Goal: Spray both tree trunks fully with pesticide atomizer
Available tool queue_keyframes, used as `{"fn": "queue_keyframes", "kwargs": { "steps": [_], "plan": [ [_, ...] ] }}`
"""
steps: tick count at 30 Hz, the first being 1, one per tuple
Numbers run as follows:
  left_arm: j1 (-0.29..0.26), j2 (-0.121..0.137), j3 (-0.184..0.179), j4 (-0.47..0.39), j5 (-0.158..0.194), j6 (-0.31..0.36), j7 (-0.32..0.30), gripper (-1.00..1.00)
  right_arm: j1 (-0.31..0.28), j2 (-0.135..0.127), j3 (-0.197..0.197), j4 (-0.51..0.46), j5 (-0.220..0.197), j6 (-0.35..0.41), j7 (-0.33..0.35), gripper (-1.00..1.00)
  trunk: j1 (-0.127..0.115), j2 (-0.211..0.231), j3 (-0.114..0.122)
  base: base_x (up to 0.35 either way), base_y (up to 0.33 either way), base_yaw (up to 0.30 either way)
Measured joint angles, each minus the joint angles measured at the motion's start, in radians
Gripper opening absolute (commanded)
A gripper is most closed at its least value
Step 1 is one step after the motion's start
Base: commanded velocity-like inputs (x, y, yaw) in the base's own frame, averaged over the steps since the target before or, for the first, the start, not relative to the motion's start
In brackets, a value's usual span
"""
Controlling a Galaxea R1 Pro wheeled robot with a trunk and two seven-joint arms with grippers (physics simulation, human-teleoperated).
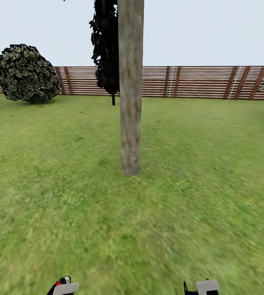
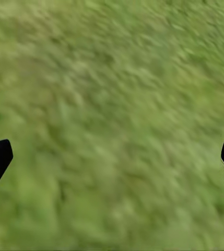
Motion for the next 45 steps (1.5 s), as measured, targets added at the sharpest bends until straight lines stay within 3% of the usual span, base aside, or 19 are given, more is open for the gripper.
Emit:
{"fn": "queue_keyframes", "kwargs": {
  "steps": [18,27,45],
  "plan": [
    [0.000,0.000,0.001,0.000,0.000,0.001,0.000,-1.00,0.000,0.000,0.000,0.001,0.000,0.000,0.001,1.00,0.000,0.000,0.000,0.329,-0.096,0.000],
    [0.000,-0.001,0.028,0.000,-0.001,0.001,-0.001,-1.00,0.000,0.000,0.000,0.000,0.000,0.000,0.000,1.00,0.000,0.000,0.000,0.329,-0.096,0.048],
    [-0.010,0.001,0.020,0.030,-0.013,0.003,-0.021,-1.00,0.000,-0.004,-0.003,-0.021,0.001,-0.009,0.007,1.00,0.000,0.000,0.000,0.328,-0.099,0.058]
  ]
}}
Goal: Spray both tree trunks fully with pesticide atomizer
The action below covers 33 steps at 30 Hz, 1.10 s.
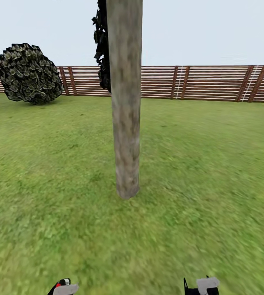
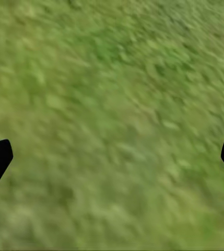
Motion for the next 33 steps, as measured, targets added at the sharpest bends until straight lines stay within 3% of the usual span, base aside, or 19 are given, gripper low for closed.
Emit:
{"fn": "queue_keyframes", "kwargs": {
  "steps": [4,8,9,10,11,14,15,16,18,19,20,22,23,28,33],
  "plan": [
    [-0.003,0.000,-0.004,0.002,-0.022,0.006,-0.019,-1.00,0.000,-0.004,0.006,-0.046,0.008,0.003,0.020,1.00,0.000,0.000,0.000,0.327,-0.102,0.000],
    [-0.014,0.007,-0.005,-0.012,-0.122,0.029,-0.133,-1.00,-0.002,-0.010,0.021,-0.103,0.074,0.012,0.142,1.00,0.000,0.000,0.000,0.327,-0.102,0.000],
    [-0.034,0.016,-0.007,-0.016,-0.197,0.055,-0.212,-1.00,-0.006,-0.011,0.023,-0.126,0.115,0.024,0.204,1.00,0.000,0.000,0.000,0.325,-0.101,0.000],
    [-0.078,0.030,-0.005,-0.019,-0.317,0.118,-0.345,-1.00,-0.021,-0.011,0.025,-0.167,0.192,0.059,0.310,1.00,0.000,0.000,0.000,0.314,-0.100,0.000],
    [-0.111,0.035,-0.001,-0.026,-0.363,0.168,-0.422,-1.00,-0.037,-0.010,0.026,-0.186,0.249,0.089,0.379,1.00,0.000,0.000,0.000,0.286,-0.078,0.000],
    [-0.168,0.050,-0.002,-0.034,-0.425,0.274,-0.577,-1.00,-0.101,-0.004,0.027,-0.201,0.368,0.150,0.518,1.00,0.000,0.000,0.000,0.215,-0.036,0.000],
    [-0.178,0.055,-0.002,-0.036,-0.437,0.286,-0.608,-1.00,-0.115,-0.003,0.027,-0.202,0.384,0.157,0.542,1.00,0.000,0.000,0.000,0.098,-0.013,0.000],
    [-0.204,0.074,-0.001,-0.041,-0.466,0.308,-0.707,-1.00,-0.151,-0.001,0.027,-0.203,0.413,0.170,0.610,1.00,0.000,0.000,0.000,0.063,-0.008,0.000],
    [-0.233,0.095,-0.001,-0.047,-0.494,0.321,-0.822,-1.00,-0.186,0.000,0.028,-0.204,0.432,0.178,0.685,1.00,0.000,0.000,0.000,0.038,-0.005,0.000],
    [-0.259,0.109,0.000,-0.053,-0.507,0.329,-0.924,-1.00,-0.211,0.000,0.028,-0.204,0.439,0.182,0.754,1.00,0.000,0.000,0.000,0.017,-0.002,0.000],
    [-0.278,0.119,0.000,-0.055,-0.514,0.332,-0.984,-1.00,-0.226,0.001,0.028,-0.205,0.443,0.183,0.799,1.00,0.000,0.000,0.000,0.011,-0.001,0.000],
    [-0.312,0.137,0.001,-0.058,-0.520,0.335,-1.062,-1.00,-0.250,0.003,0.029,-0.205,0.447,0.185,0.873,1.00,0.000,0.000,0.000,0.004,-0.001,0.000],
    [-0.353,0.151,-0.001,-0.060,-0.531,0.334,-1.163,-1.00,-0.283,0.016,0.031,-0.207,0.448,0.187,0.963,1.00,0.000,0.000,0.000,0.000,0.000,0.000],
    [-0.383,0.149,-0.002,-0.100,-0.615,0.338,-1.298,-1.00,-0.306,0.069,0.033,-0.205,0.453,0.227,1.000,1.00,0.000,0.000,0.000,0.000,0.000,0.000],
    [-0.387,0.143,-0.003,-0.117,-0.646,0.339,-1.328,-1.00,-0.308,0.089,0.034,-0.205,0.454,0.241,1.004,1.00,0.000,0.000,0.000,0.000,0.000,0.000]
  ]
}}
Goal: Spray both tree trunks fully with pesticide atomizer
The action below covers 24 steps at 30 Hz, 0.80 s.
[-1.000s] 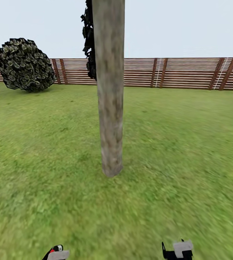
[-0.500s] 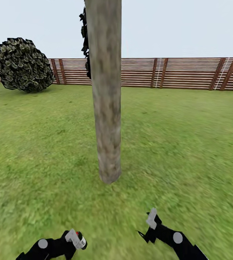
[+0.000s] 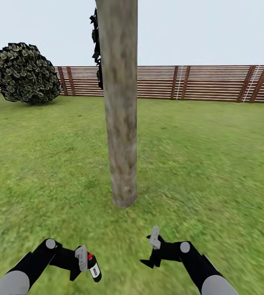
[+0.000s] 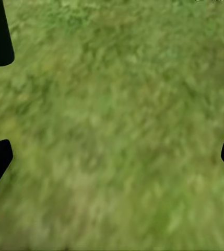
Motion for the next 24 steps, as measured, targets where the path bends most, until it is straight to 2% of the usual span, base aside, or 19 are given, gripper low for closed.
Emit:
{"fn": "queue_keyframes", "kwargs": {
  "steps": [6,8,9,11,14,18,24],
  "plan": [
    [0.000,-0.006,-0.003,-0.002,-0.012,0.000,-0.005,-1.00,0.000,0.009,0.016,0.003,-0.002,0.001,0.003,1.00,0.000,0.000,0.000,0.000,0.000,0.000],
    [0.000,-0.008,-0.003,-0.002,-0.033,0.000,-0.004,-1.00,0.000,0.024,0.053,0.003,-0.002,0.002,0.002,1.00,0.000,0.000,0.000,0.000,0.000,0.000],
    [0.001,-0.009,-0.003,-0.002,-0.049,0.001,-0.004,-1.00,0.000,0.033,0.071,0.002,-0.002,0.003,0.002,-1.00,0.000,0.000,0.000,0.000,0.000,0.000],
    [0.001,-0.011,-0.002,-0.002,-0.082,0.002,-0.005,-1.00,0.000,0.044,0.095,0.001,-0.002,0.005,0.002,-1.00,0.000,0.000,0.000,0.000,0.000,0.000],
    [0.004,-0.012,-0.001,-0.002,-0.104,0.003,-0.004,-1.00,0.000,0.051,0.107,-0.001,-0.003,0.005,0.002,-1.00,0.000,0.000,0.000,0.000,0.000,0.000],
    [0.007,-0.019,-0.001,-0.002,-0.109,0.002,-0.004,-1.00,0.000,0.059,0.117,-0.001,-0.003,0.006,0.002,-1.00,0.000,0.000,0.000,0.000,0.000,0.000],
    [0.008,-0.062,-0.005,-0.002,-0.113,0.002,-0.002,-1.00,0.000,0.065,0.131,-0.013,-0.001,0.007,0.004,-1.00,0.000,0.000,0.000,0.000,0.000,0.000]
  ]
}}
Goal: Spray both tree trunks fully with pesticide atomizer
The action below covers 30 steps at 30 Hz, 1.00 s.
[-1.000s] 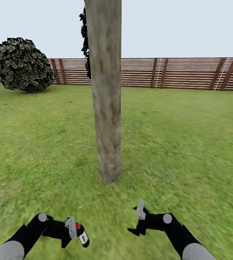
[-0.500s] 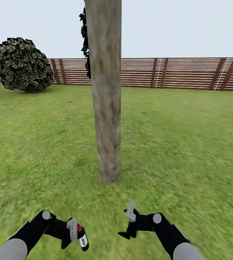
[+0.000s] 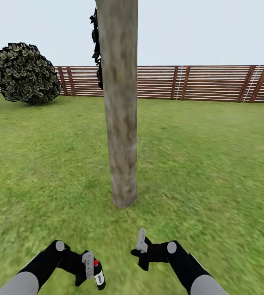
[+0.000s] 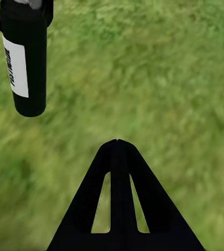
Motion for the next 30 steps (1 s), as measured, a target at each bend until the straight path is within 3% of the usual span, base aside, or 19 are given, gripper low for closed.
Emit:
{"fn": "queue_keyframes", "kwargs": {
  "steps": [3,4,7,10,17,30],
  "plan": [
    [-0.004,-0.016,-0.010,0.000,-0.001,0.000,0.000,-1.00,0.000,0.001,0.038,-0.008,0.000,0.000,0.022,-1.00,0.000,0.000,0.000,0.000,0.000,0.000],
    [-0.005,-0.025,-0.029,-0.001,-0.001,0.000,0.000,-1.00,0.000,0.001,0.054,-0.011,0.000,0.000,0.036,-1.00,0.000,0.000,0.000,0.000,0.000,0.000],
    [-0.007,-0.043,-0.079,-0.001,0.000,0.003,0.001,-1.00,0.000,0.003,0.069,-0.023,-0.001,0.001,0.050,-1.00,0.000,0.000,0.000,0.000,0.000,0.000],
    [-0.009,-0.059,-0.101,-0.001,0.000,0.016,0.002,-1.00,0.000,0.004,0.073,-0.027,-0.002,0.001,0.053,-1.00,0.000,0.000,0.000,0.000,0.000,0.000],
    [-0.010,-0.102,-0.110,-0.024,0.000,0.030,0.006,-1.00,0.000,0.027,0.076,-0.031,-0.003,0.001,0.054,-1.00,0.000,0.000,0.000,0.000,0.000,0.000],
    [-0.009,-0.106,-0.110,-0.057,0.000,0.032,0.009,-1.00,0.000,0.044,0.076,-0.031,-0.003,-0.001,0.069,-1.00,0.000,0.000,0.000,0.000,0.000,0.000]
  ]
}}
